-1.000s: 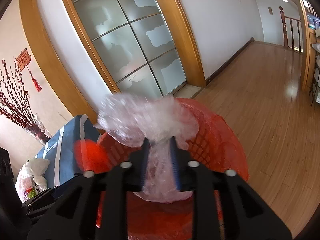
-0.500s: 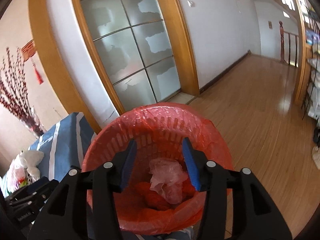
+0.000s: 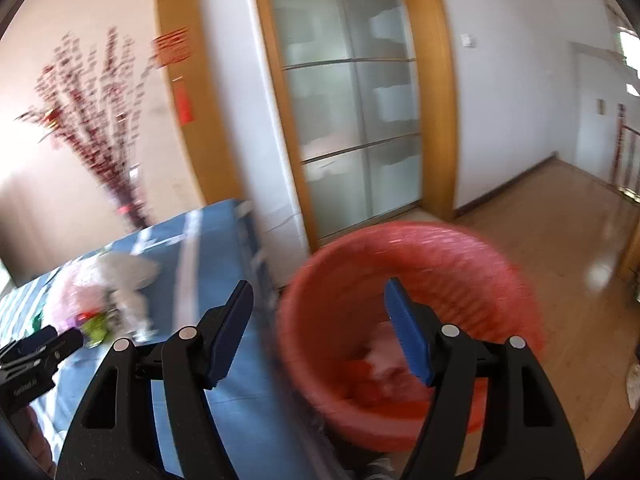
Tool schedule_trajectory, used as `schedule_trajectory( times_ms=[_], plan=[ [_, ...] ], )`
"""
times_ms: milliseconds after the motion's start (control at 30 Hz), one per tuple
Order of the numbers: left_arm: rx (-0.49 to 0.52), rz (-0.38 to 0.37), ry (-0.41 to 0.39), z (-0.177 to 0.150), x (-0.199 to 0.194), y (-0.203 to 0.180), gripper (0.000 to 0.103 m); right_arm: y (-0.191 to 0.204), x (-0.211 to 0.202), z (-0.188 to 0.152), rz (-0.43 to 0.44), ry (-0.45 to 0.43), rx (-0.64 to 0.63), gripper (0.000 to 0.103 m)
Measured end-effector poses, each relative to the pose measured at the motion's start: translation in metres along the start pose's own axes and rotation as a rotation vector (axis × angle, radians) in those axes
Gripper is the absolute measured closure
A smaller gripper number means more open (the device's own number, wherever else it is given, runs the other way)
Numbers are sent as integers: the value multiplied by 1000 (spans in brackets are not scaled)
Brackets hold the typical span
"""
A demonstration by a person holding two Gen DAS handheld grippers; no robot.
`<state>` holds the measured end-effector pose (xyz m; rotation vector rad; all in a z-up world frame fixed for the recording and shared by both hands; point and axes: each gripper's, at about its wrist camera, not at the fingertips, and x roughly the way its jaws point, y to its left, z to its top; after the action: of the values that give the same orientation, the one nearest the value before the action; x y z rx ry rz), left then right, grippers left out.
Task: Collect trash
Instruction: 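Grasp the white plastic bag with the right tool while the left grasps bubble wrap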
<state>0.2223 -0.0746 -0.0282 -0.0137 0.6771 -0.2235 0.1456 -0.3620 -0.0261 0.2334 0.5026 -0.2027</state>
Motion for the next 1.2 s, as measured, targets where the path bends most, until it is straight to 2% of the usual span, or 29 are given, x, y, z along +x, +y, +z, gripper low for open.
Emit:
schedule_trajectory(
  times_ms=[200, 333, 500, 667, 900, 1000, 1033, 1067, 1200],
  plan=[
    [-101, 116, -37, -3, -20, 68, 24, 61, 16, -5, 126, 58, -77, 36],
    [-143, 175, -63, -3, -29, 104, 24, 101, 41, -8, 217, 130, -104, 48],
    [-168, 200, -73, 1, -31, 128, 24, 148, 75, -14, 287, 217, -138, 56],
    [-167, 197, -73, 8, -25, 138, 25, 182, 108, -19, 310, 281, -174, 57],
    [-146, 155, -68, 19, -14, 132, 27, 196, 129, -23, 319, 340, -191, 57],
    [-137, 125, -58, 26, -6, 127, 30, 197, 137, -29, 308, 368, -205, 67],
    [-135, 119, -56, 27, -4, 126, 30, 197, 138, -31, 300, 368, -214, 79],
    [-132, 113, -49, 31, 1, 123, 30, 196, 140, -31, 298, 375, -210, 82],
    [-112, 108, -32, 39, 16, 113, 32, 184, 136, -25, 293, 365, -166, 89]
  ],
)
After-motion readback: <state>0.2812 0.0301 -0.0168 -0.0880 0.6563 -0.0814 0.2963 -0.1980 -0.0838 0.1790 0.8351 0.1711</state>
